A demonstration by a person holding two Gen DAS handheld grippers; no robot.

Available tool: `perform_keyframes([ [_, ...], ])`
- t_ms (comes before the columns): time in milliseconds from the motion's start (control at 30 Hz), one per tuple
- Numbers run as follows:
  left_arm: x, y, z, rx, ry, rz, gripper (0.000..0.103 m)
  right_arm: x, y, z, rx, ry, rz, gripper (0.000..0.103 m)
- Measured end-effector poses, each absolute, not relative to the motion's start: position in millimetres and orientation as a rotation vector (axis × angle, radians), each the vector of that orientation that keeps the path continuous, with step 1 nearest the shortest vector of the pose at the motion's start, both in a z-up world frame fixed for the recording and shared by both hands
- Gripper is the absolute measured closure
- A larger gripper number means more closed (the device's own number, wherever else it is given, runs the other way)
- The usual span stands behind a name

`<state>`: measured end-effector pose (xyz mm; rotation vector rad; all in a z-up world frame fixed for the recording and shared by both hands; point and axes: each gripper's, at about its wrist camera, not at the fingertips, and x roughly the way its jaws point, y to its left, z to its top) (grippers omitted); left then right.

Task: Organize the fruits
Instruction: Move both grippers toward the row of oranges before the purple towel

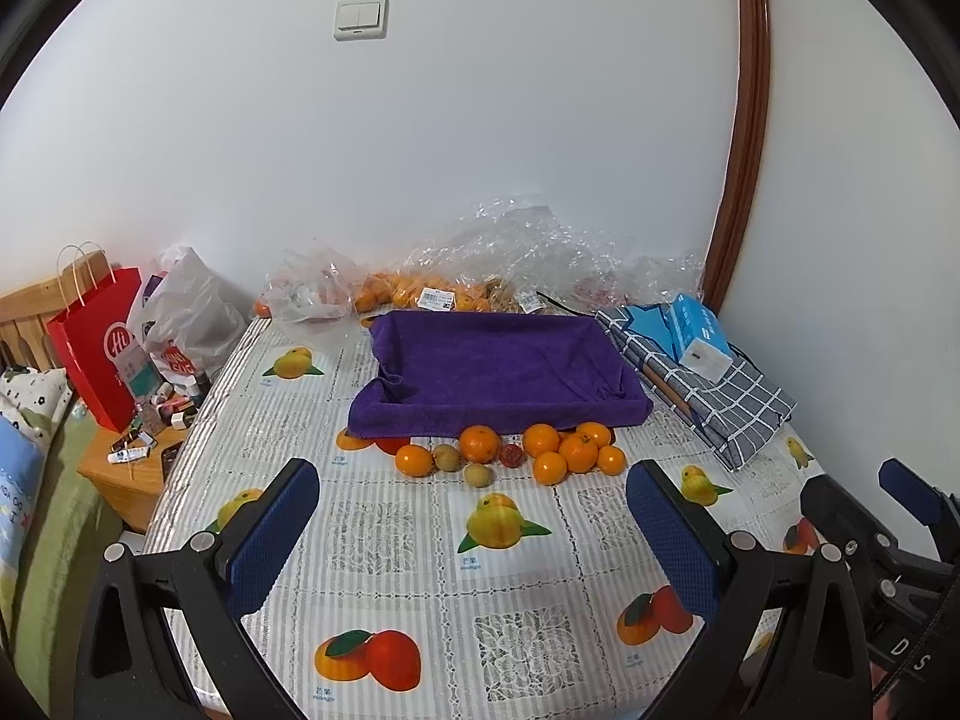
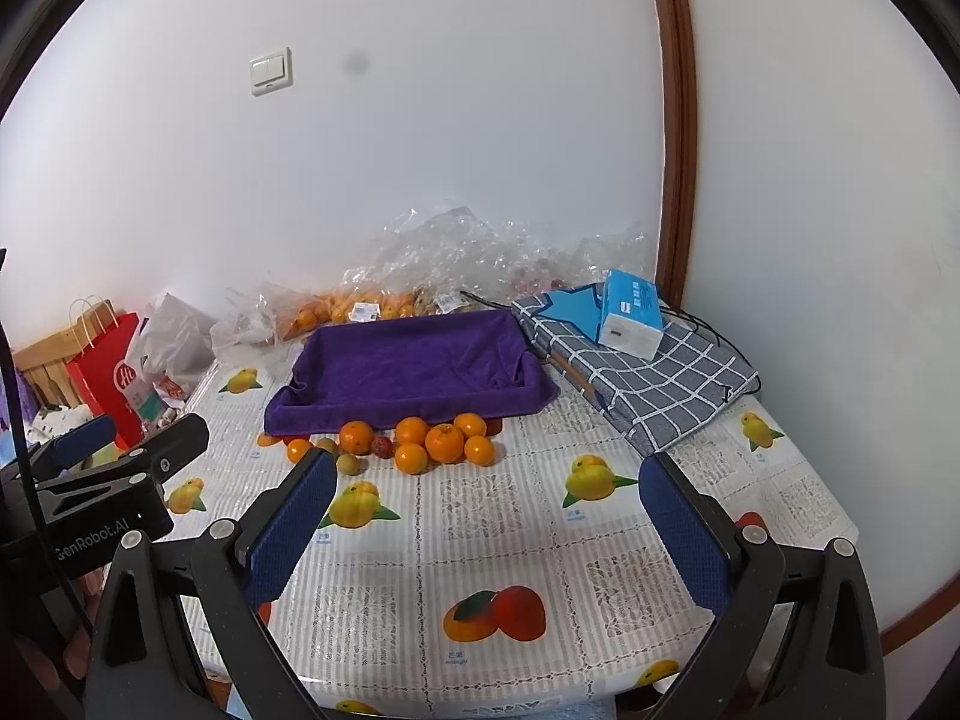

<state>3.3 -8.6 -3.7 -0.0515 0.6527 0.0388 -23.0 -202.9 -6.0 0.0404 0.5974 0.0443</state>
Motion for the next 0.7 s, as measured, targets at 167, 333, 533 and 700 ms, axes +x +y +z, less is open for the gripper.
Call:
perform_keyframes([
  [167, 7, -9, -4, -0.047, 0.662, 0.042, 0.000, -20, -201, -10, 0.032, 0.608, 0.039, 0.003],
  [333, 2, -7, -9, -0.105, 0.572, 0.017, 0.000, -19, -201, -10, 0.033, 0.608, 0.039, 0.003],
  [533, 1, -5, -8, -0.126, 0.549, 0.007, 0.000, -21, -198, -12, 0.024, 0.607, 0.038, 0.003],
  [700, 2, 0, -9, -0.095, 0.590, 0.021, 0.000, -20, -198, -11, 0.023, 0.598, 0.038, 0.003],
])
